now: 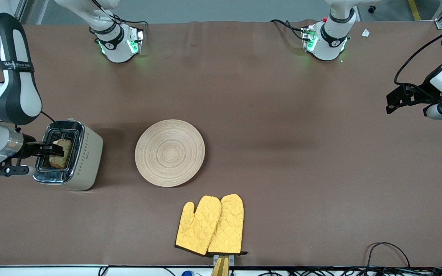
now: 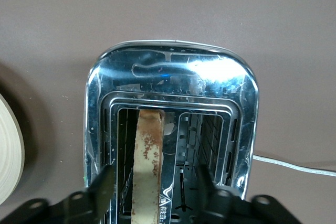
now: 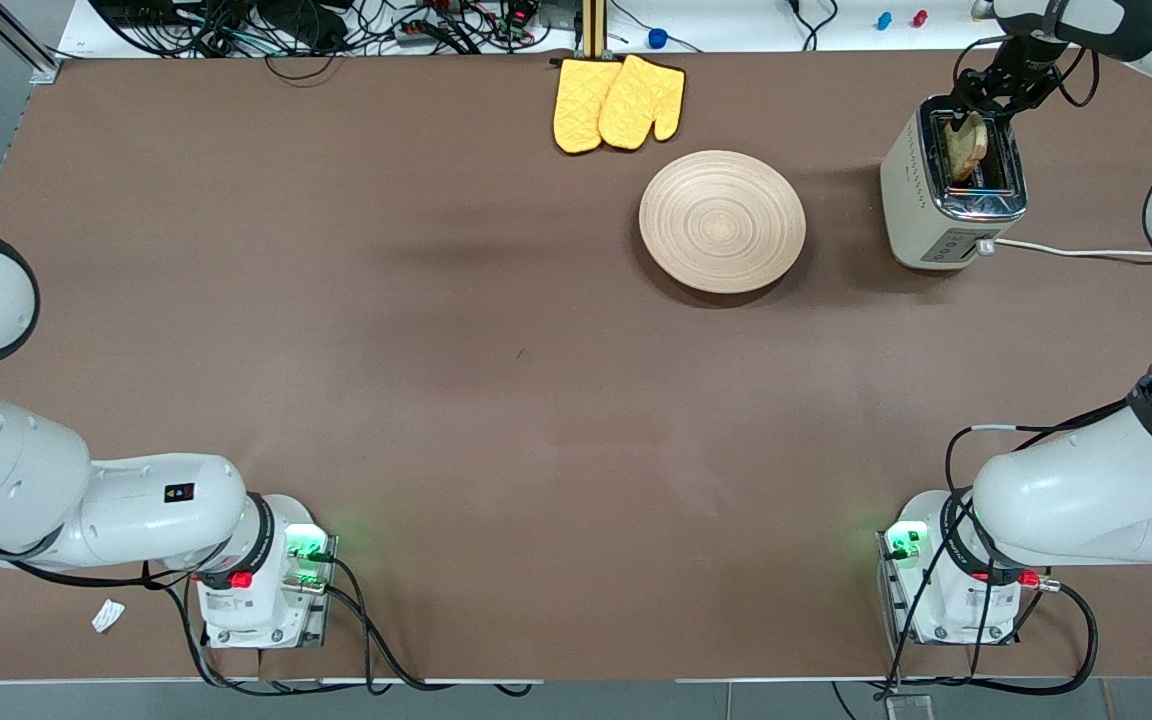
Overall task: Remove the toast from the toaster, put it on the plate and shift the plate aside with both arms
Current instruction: 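Grasp the bread slice with the right gripper and lift it out, then carry the bread with the right gripper over the wooden plate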
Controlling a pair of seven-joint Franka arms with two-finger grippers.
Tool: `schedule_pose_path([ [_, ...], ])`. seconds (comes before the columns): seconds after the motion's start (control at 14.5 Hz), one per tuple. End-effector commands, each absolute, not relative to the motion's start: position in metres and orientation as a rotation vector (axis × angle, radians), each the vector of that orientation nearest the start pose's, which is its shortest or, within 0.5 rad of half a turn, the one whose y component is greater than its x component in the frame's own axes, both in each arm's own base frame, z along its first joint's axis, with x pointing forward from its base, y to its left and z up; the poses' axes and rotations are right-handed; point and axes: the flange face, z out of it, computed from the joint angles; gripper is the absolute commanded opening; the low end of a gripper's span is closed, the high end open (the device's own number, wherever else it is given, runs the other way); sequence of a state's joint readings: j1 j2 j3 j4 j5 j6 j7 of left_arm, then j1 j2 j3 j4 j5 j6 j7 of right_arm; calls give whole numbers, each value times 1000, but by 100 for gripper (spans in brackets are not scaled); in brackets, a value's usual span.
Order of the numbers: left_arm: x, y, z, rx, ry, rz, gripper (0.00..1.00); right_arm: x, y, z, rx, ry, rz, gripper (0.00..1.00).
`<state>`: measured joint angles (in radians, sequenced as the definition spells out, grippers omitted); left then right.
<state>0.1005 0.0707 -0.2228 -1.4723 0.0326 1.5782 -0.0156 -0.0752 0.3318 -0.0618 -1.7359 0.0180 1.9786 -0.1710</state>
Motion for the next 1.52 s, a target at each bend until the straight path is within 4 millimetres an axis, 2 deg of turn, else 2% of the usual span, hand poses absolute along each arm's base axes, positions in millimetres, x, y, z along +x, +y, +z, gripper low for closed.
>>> schedule_pose_path([
  [0.0, 573, -63, 635, -3106, 166, -54, 100, 628, -85, 382, -3123, -46, 146, 6],
  [0.14, 573, -67, 636, -3107, 166, -57, 100, 628, -85, 382, -3123, -46, 146, 0],
  [0.35, 573, -67, 636, -3105, 164, -57, 100, 629, -83, 389, -3124, -52, 154, 0],
  [0.62, 573, -68, 635, -3105, 164, -55, 100, 635, -80, 446, -3120, -72, 160, 0],
  [0.9, 573, -68, 636, -3105, 164, -57, 100, 631, -73, 526, -3119, -70, 206, 0],
  [1.04, 573, -67, 636, -3105, 161, -57, 100, 627, -64, 556, -3111, -41, 224, 0],
  [1.17, 573, -66, 636, -3105, 161, -57, 100, 624, -44, 561, -3063, 137, 269, 0],
  [1.31, 573, -66, 636, -3106, 159, -59, 100, 624, -12, 557, -2978, 152, 293, 0],
  [1.45, 573, -67, 636, -3104, 161, -57, 100, 627, 12, 531, -2931, 136, 324, 0],
])
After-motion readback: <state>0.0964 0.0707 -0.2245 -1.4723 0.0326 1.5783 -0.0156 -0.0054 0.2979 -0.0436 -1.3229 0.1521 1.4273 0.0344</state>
